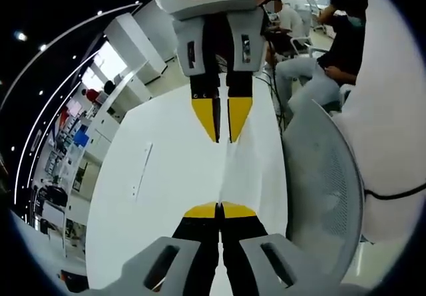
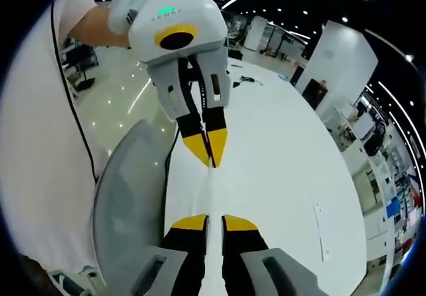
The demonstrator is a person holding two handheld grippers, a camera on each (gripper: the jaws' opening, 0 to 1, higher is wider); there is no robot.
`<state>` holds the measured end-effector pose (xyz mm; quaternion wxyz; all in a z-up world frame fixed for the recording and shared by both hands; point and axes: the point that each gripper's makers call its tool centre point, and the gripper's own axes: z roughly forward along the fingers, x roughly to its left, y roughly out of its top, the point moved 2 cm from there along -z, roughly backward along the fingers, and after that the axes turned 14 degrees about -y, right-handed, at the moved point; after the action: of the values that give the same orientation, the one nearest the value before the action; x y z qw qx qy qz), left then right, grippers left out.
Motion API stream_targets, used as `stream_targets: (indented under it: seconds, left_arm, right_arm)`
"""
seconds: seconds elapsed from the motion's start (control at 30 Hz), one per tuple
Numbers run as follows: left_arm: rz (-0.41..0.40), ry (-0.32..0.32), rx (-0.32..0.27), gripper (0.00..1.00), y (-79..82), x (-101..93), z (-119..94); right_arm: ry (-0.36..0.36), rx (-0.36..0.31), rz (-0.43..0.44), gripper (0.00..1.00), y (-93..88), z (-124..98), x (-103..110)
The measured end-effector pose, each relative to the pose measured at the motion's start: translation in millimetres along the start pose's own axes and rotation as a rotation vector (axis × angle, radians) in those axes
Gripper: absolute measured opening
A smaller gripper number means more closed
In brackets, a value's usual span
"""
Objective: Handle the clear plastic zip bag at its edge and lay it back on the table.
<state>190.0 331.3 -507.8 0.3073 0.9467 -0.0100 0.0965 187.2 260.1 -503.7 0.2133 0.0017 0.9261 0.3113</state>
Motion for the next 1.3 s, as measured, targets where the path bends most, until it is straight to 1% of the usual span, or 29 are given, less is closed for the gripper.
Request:
stream_targets:
  seconds: [0.13, 0.5, 0.77, 0.83, 1.0, 1.17, 1.3]
  left_arm:
    - [0.001, 0.001, -0.004, 0.00, 1.3, -0.5, 0.8]
    - [0.007, 0.013, -0.014, 0.00, 5.0, -0.1, -1.2]
    - [0.010, 0.019, -0.018, 0.00, 6.0, -0.2, -2.0]
    - [0.010, 0.020, -0.020, 0.00, 6.1, 0.3, -2.1]
    - [0.011, 0.024, -0.022, 0.00, 6.7, 1.8, -2.2]
    - [0.013, 0.025, -0.023, 0.00, 7.8, 2.3, -2.2]
    - [0.011, 0.026, -0.025, 0.00, 7.5, 3.9, -2.4]
  right_arm:
    - [0.013, 0.014, 0.004, 0.04, -2.5, 4.5, 2.4]
    - [0.042, 0.023, 0.020, 0.03, -4.4, 13.9, 8.8]
    - [0.062, 0.017, 0.061, 0.03, -7.4, 20.5, 10.3]
    - [0.071, 0.014, 0.083, 0.03, -8.2, 22.6, 10.6]
    - [0.084, -0.005, 0.115, 0.03, -7.4, 25.4, 12.9]
    - [0.102, 0.003, 0.129, 0.00, -10.3, 27.9, 15.9]
    - [0.107, 0.012, 0.128, 0.00, -13.8, 29.6, 16.1]
